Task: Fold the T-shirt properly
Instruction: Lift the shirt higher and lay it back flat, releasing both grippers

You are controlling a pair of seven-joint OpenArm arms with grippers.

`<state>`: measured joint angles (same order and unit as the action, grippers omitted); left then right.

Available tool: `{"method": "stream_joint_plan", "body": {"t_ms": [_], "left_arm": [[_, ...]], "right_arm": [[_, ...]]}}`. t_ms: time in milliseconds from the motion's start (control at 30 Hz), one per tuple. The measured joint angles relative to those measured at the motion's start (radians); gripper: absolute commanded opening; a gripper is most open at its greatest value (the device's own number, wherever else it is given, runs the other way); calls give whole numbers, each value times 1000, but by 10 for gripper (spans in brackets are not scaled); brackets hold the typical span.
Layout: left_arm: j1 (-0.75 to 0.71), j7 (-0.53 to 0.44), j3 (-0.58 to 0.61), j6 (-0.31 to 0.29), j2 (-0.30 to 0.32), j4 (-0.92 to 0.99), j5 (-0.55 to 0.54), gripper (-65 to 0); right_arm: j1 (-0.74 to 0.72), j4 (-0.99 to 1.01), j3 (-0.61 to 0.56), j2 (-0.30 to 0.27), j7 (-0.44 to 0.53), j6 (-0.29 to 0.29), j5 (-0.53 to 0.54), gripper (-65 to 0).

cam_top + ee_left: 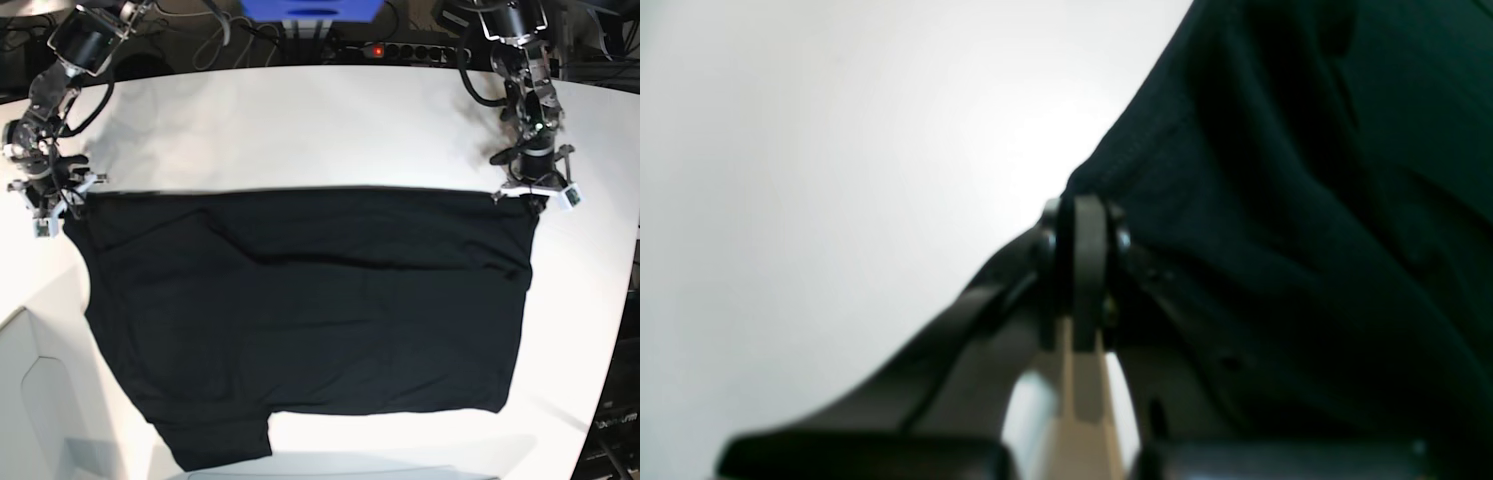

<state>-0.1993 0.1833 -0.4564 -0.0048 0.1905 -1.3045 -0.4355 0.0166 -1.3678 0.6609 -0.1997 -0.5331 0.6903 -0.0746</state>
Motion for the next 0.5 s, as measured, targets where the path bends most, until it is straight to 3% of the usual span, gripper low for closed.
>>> {"method": "stream_joint_plan", "body": {"t_ms": [233, 400, 500], "left_arm": [[-9, 6, -32, -16, -5, -4, -4, -650], [-24, 9, -46, -18, -5, -5, -4, -650], [-43, 19, -49, -18, -5, -28, -4, -650]], "right_arm": [[-8, 75, -3, -16, 53, -4, 32, -419], [-14, 85, -9, -18, 56, -3, 45, -644], [-13, 84, -9, -19, 54, -3, 45, -650]]}}
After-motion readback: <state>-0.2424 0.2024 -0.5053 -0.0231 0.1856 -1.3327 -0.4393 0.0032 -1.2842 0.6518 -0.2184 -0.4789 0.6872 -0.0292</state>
